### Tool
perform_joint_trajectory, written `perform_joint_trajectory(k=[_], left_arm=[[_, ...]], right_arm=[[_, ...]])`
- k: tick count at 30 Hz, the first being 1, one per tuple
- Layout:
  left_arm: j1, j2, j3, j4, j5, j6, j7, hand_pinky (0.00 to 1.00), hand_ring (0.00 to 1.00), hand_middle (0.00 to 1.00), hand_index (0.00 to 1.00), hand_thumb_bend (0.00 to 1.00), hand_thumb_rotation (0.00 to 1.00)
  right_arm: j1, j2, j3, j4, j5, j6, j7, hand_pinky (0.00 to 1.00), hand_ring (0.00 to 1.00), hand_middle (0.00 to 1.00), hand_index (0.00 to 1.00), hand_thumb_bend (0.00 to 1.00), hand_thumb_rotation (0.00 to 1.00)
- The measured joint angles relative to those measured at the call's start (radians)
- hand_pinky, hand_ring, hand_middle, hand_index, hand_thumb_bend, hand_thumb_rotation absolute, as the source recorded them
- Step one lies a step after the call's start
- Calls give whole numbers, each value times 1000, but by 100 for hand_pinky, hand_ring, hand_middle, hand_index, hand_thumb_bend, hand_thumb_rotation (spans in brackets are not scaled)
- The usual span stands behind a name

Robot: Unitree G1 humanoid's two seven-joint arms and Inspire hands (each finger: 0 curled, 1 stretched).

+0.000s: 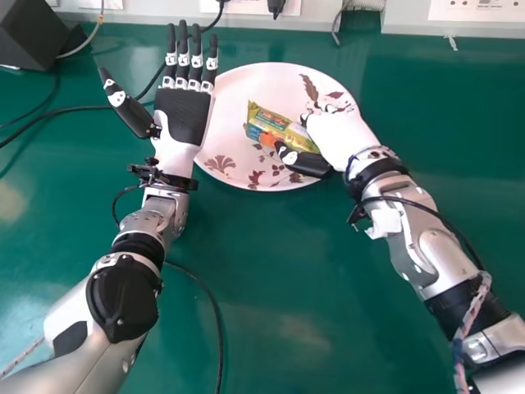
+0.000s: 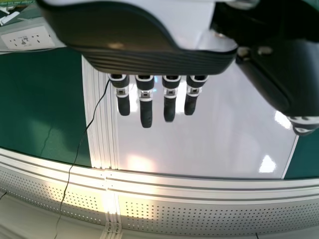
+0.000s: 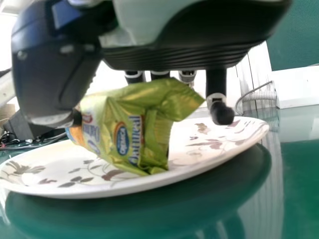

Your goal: Pick up biscuit and place it in the plate

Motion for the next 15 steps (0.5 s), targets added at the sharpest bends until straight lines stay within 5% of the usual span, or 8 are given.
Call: perform_joint_trajectory(k=[2, 3, 6, 9, 15], left_arm=[[0, -9, -6, -10, 3, -47, -3, 95, 90, 96, 98, 100, 22], [0, -13, -11, -15, 6, -66, -6, 95, 90, 97, 99, 100, 22], [0, -21, -20, -18, 6, -87, -26, 94, 90, 97, 100, 99, 24], [0, -23, -30, -18, 9, -108, -40, 95, 91, 98, 100, 98, 25], [0, -23, -42, -19, 9, -138, -43, 97, 91, 98, 100, 99, 24]], right_arm=[[0, 0, 1, 1, 1, -1, -5, 22, 36, 54, 49, 51, 9], [0, 0, 1, 2, 1, -1, -8, 26, 44, 61, 58, 65, 33], [0, 0, 2, 2, 1, -2, -13, 33, 56, 75, 68, 78, 56], [1, 0, 2, 2, 3, -2, -16, 46, 73, 88, 77, 83, 67], [11, 0, 2, 5, 8, -12, -60, 63, 84, 91, 84, 87, 75]])
